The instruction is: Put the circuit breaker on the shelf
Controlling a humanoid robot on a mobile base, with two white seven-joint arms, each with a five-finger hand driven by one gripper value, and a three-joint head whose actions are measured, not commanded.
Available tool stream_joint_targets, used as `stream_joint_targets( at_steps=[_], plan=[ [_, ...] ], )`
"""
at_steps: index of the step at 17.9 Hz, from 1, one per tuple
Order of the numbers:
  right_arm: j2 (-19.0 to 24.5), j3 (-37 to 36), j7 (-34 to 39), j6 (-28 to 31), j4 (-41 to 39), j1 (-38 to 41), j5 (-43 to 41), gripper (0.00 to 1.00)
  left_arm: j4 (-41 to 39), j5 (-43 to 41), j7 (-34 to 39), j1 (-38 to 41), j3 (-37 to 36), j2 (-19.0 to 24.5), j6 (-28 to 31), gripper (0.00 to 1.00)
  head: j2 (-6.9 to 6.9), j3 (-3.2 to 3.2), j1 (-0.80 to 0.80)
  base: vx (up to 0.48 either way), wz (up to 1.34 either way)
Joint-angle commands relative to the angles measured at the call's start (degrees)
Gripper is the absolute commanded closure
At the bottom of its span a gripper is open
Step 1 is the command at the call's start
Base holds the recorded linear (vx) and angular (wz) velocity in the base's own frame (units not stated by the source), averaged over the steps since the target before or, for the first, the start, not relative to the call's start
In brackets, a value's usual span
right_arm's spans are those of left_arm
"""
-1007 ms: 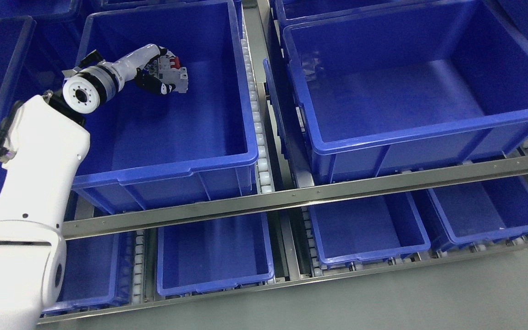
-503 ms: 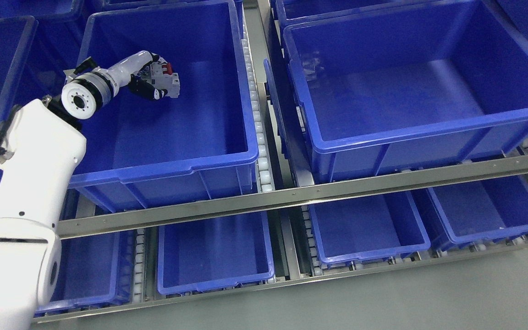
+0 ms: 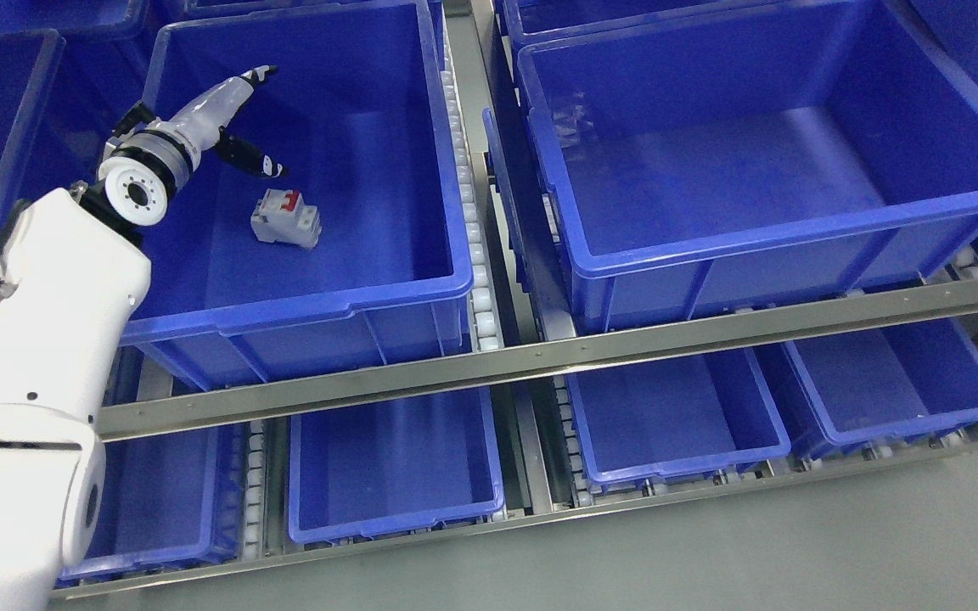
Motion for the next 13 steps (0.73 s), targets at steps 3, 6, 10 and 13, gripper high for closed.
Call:
stream_joint_targets(
  at_steps=[3, 6, 10, 13],
  plan=[
    [-1.0, 1.1, 0.1, 1.9, 0.0, 0.0, 0.0, 0.00, -6.1, 0.4, 2.0, 0.0, 6.4, 0.1, 0.5, 0.01, 0.00, 0.00, 0.00, -0.031, -0.01],
    [-1.0, 1.1, 0.1, 1.8, 0.0, 0.0, 0.0, 0.00, -13.3, 3.3, 1.6, 0.1, 23.3, -2.4, 0.4, 0.01, 0.00, 0.00, 0.00, -0.080, -0.04],
    [-1.0, 1.1, 0.0, 1.9, 0.0, 0.0, 0.0, 0.00, -23.9, 14.6, 2.0, 2.0, 43.6, -11.4, 2.5, 0.01, 0.00, 0.00, 0.00, -0.188, -0.07],
    [-1.0, 1.1, 0.0, 1.8, 0.0, 0.0, 0.0, 0.00, -39.9, 20.7, 2.5, 9.8, 45.4, -11.7, 7.5, 0.00, 0.00, 0.00, 0.00, -0.169, -0.03]
  ],
)
